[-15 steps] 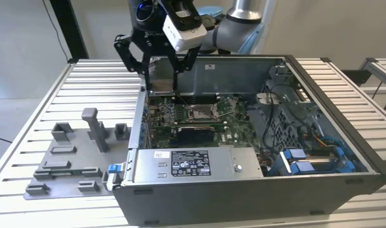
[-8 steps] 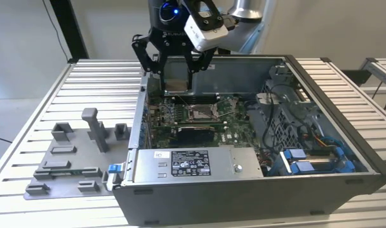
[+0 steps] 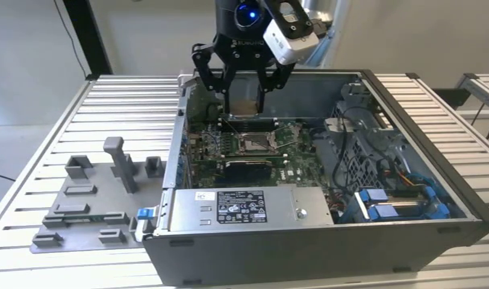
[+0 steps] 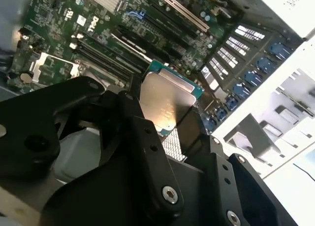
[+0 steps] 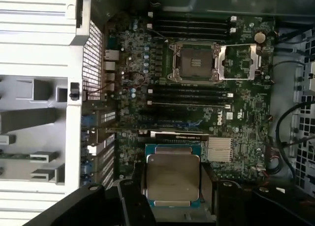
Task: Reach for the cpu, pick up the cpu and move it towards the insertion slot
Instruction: 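Pick up the cpu and move it towards the insertion slot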
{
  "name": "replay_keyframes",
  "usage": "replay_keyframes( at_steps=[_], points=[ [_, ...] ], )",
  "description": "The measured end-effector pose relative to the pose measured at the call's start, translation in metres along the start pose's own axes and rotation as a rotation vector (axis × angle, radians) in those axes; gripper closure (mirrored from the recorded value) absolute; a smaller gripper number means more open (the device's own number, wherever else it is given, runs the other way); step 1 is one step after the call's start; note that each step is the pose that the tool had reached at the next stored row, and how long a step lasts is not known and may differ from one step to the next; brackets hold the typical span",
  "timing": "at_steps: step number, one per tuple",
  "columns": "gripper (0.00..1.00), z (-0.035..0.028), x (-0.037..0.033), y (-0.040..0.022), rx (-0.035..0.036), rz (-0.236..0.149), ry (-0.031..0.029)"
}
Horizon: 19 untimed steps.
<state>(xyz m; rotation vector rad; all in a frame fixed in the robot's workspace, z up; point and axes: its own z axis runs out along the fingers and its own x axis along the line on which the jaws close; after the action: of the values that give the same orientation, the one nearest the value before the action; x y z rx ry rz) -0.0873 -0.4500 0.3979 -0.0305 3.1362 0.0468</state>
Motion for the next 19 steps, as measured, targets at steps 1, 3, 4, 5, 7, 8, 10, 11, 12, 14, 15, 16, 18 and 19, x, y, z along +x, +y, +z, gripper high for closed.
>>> replay_keyframes(
  at_steps=[1, 3, 4, 5, 7, 8, 10, 11, 12, 14, 15, 16, 18, 19],
  points=[
    [1.00, 0.0000, -0.0038, -0.0001, 0.0000, 0.000, 0.0000],
    [1.00, 0.0001, -0.0108, -0.0002, -0.0001, 0.000, 0.0001],
    [1.00, 0.0001, -0.0144, -0.0003, -0.0001, 0.000, 0.0001],
    [1.00, 0.0001, -0.0179, -0.0003, -0.0001, 0.000, 0.0001],
    [1.00, 0.0001, -0.0253, -0.0005, 0.0000, 0.000, 0.0001],
    [1.00, 0.0001, -0.0289, -0.0006, 0.0000, 0.000, 0.0001],
    [1.00, 0.0002, -0.0357, -0.0007, 0.0000, 0.000, 0.0002],
    [1.00, 0.0002, -0.0387, -0.0008, -0.0001, 0.000, 0.0001],
    [1.00, 0.0002, -0.0415, -0.0008, 0.0000, 0.000, 0.0001],
    [1.00, 0.0002, -0.0468, -0.0009, 0.0000, 0.000, 0.0002],
    [1.00, 0.0003, -0.0497, -0.0010, -0.0001, 0.000, 0.0001],
    [1.00, 0.0002, -0.0530, -0.0010, 0.0001, 0.000, 0.0001],
    [1.00, 0.0003, -0.0597, -0.0012, 0.0000, 0.000, 0.0002],
    [1.00, 0.0003, -0.0627, -0.0013, 0.0000, 0.000, 0.0002]
  ],
)
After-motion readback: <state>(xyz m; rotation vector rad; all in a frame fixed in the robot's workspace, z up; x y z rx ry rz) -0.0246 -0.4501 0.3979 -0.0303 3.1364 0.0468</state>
